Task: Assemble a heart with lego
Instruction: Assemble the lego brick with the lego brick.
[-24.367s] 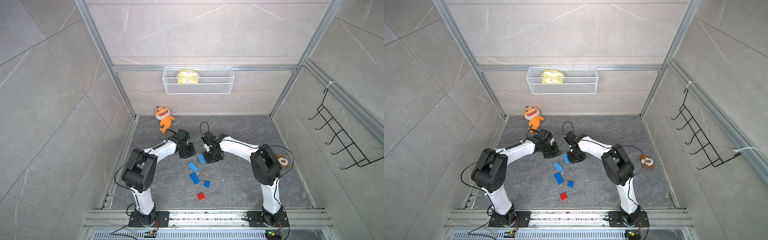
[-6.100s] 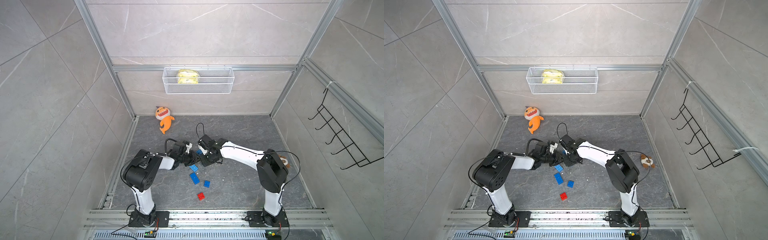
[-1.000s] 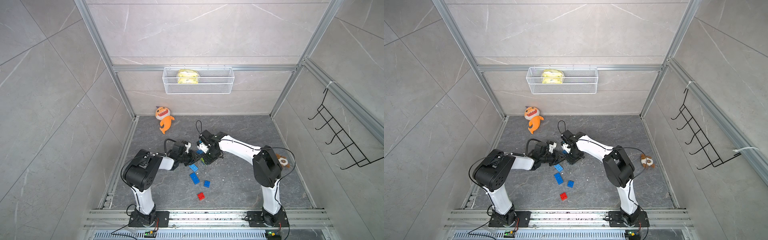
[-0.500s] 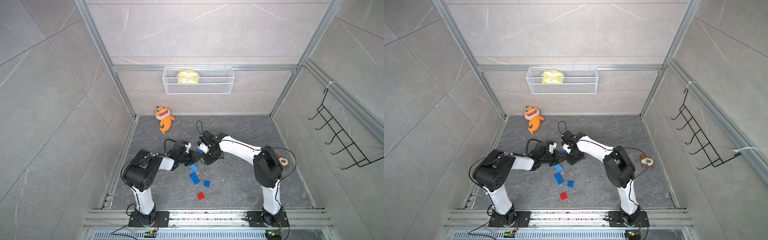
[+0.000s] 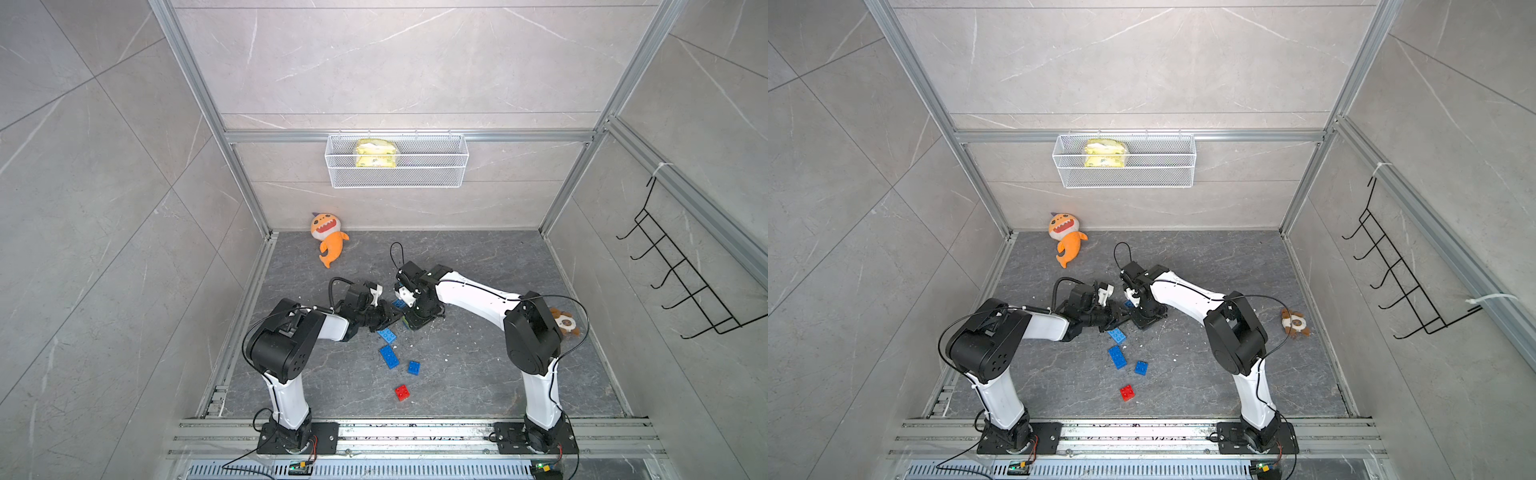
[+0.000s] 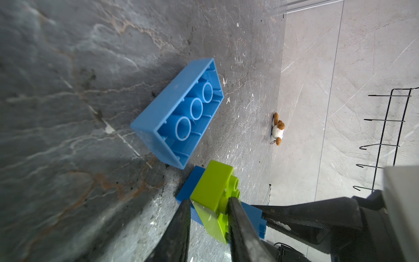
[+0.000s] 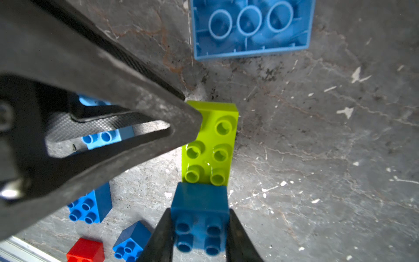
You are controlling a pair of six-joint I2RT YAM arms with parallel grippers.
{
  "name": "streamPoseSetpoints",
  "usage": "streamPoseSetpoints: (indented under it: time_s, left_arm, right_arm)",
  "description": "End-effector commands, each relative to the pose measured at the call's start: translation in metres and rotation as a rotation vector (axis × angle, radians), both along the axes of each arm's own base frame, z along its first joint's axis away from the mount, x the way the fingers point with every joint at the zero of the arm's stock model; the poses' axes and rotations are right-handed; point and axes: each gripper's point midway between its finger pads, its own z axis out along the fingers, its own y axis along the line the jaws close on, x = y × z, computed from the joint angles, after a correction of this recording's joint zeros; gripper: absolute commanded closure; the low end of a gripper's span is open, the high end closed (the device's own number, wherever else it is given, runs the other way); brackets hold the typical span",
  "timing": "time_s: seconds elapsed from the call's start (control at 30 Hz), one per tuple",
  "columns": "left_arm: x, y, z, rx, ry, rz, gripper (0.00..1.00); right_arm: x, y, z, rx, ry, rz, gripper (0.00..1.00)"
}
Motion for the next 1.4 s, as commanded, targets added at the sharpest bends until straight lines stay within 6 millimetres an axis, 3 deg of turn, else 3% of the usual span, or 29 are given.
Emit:
streamPoseSetpoints:
  time_s: [0.0, 0.17, 0.43, 0.6, 0.97, 1.13, 1.37]
  left_arm:
    - [-0.010, 0.007, -0.022, 0.049, 0.070, 0.015, 0.69]
    - [-0.008, 0.006, -0.022, 0.041, 0.070, 0.021, 0.69]
    - [-0.010, 0.008, -0.020, 0.051, 0.070, 0.014, 0.69]
    - [-0.010, 0.007, -0.020, 0.049, 0.067, 0.015, 0.69]
    - [-0.010, 0.008, -0.018, 0.049, 0.064, 0.015, 0.69]
    - [-0.009, 0.007, -0.016, 0.050, 0.061, 0.013, 0.69]
    - [-0.009, 0.007, -0.014, 0.051, 0.059, 0.010, 0.69]
  right_arm:
    - [-0.012, -0.012, -0.050, -0.113, 0.084, -0.043, 0.71]
    - [-0.018, 0.000, -0.053, -0.037, 0.121, -0.071, 0.71]
    - [-0.026, -0.015, -0.065, -0.083, 0.140, -0.014, 0.71]
    - [-0.024, -0.028, -0.054, -0.102, 0.125, -0.003, 0.71]
    - [-0.027, -0.031, -0.026, -0.073, 0.112, -0.014, 0.70]
    - [-0.030, -0.032, -0.034, -0.080, 0.122, -0.013, 0.70]
    - [-0.024, -0.018, -0.050, -0.055, 0.133, -0.021, 0.68]
